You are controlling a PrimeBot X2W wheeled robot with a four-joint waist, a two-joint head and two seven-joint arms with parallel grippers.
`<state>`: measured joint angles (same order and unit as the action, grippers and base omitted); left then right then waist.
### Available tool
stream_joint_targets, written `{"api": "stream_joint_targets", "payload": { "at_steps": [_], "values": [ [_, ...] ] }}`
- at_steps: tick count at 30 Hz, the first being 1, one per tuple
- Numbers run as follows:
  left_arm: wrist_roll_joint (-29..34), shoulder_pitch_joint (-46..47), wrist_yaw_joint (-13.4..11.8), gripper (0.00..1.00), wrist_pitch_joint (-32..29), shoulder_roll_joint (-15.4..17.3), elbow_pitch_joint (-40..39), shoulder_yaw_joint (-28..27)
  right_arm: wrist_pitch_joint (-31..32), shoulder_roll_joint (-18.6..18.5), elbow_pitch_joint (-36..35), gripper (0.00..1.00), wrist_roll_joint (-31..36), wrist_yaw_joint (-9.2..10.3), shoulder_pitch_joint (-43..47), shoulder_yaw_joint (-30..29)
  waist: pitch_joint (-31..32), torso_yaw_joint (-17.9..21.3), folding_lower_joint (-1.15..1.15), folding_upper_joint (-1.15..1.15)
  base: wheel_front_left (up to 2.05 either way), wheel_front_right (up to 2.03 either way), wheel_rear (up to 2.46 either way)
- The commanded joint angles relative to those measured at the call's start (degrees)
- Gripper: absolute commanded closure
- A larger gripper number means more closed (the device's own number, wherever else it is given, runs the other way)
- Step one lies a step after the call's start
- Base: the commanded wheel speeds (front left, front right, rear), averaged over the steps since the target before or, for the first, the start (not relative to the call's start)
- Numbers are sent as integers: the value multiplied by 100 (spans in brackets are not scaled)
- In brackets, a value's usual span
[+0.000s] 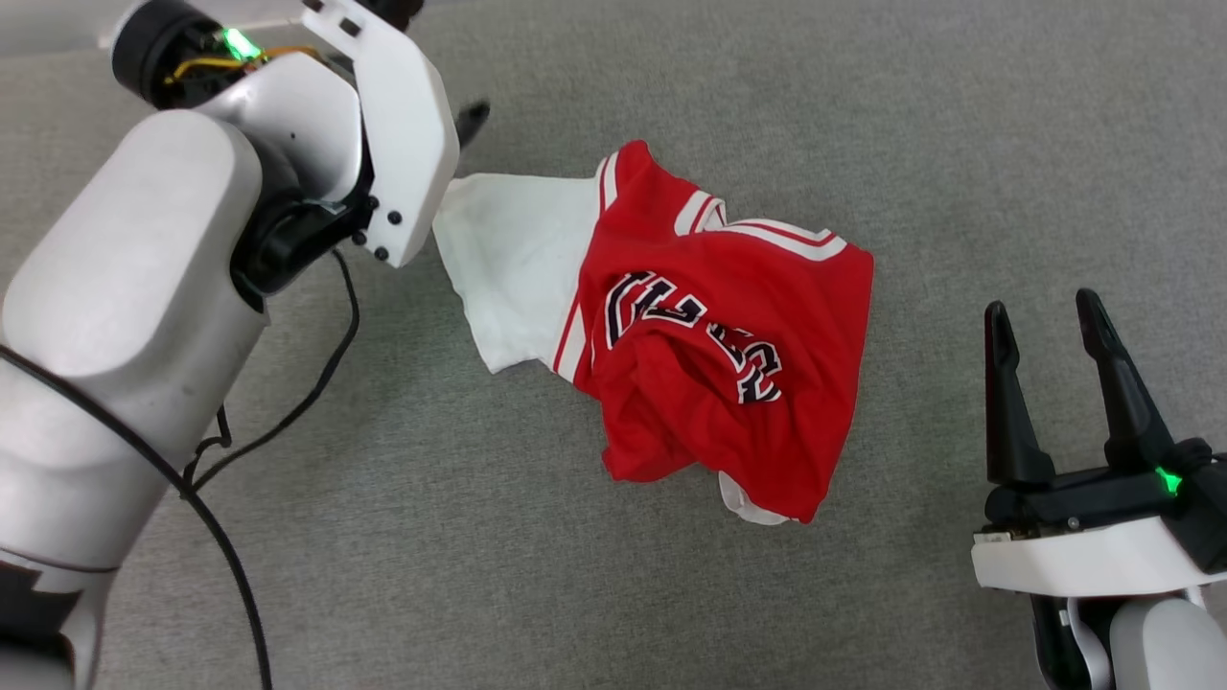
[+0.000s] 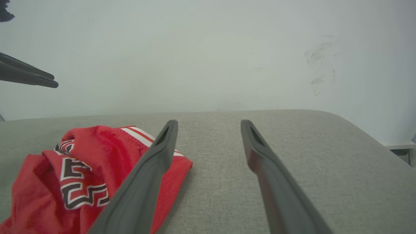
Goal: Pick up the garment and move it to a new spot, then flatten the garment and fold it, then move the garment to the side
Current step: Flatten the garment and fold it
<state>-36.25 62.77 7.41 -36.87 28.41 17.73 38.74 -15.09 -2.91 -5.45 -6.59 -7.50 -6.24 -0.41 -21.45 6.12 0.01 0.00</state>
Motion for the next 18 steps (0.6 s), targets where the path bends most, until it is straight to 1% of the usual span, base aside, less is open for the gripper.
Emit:
{"api": "stream_joint_targets", "payload": {
  "at_steps": [1, 4, 6, 10, 12, 15, 18],
  "values": [
    [-180, 140, -4, 0, -240, 67, 29, 133, -12, 5, -35, 0, 32, 2, -107, 13, -120, 64, -1, 0, 0, 0, 0],
    [-723, 369, -4, 0, -974, 227, 109, 517, -12, 5, -67, 0, 33, 2, -170, 23, -272, 113, -1, 0, 0, 0, 0],
    [-1073, 451, -3, 0, -1389, 289, 178, 673, -12, 4, -93, 0, 19, 2, -234, 28, -375, 148, -1, 0, 0, 0, 0],
    [-1395, 610, -3, 0, -1932, 427, 208, 1029, -12, 4, -110, 0, -6, 2, -358, 38, -565, 218, -1, 0, 0, 0, 0],
    [-1480, 605, -3, 0, -2115, 488, 243, 1244, -12, 5, -114, 0, -8, 2, -386, 51, -641, 249, -1, 0, 0, 0, 0],
    [-1593, 552, -3, 0, -2217, 531, 272, 1526, -12, 4, -108, 0, -34, 2, -441, 51, -729, 298, -1, 0, 0, 0, 0],
    [-1614, 485, -2, 0, -2311, 601, 295, 1942, -12, 5, -93, 0, -39, 2, -474, 61, -786, 333, -1, 0, 0, 0, 0]
  ]
}}
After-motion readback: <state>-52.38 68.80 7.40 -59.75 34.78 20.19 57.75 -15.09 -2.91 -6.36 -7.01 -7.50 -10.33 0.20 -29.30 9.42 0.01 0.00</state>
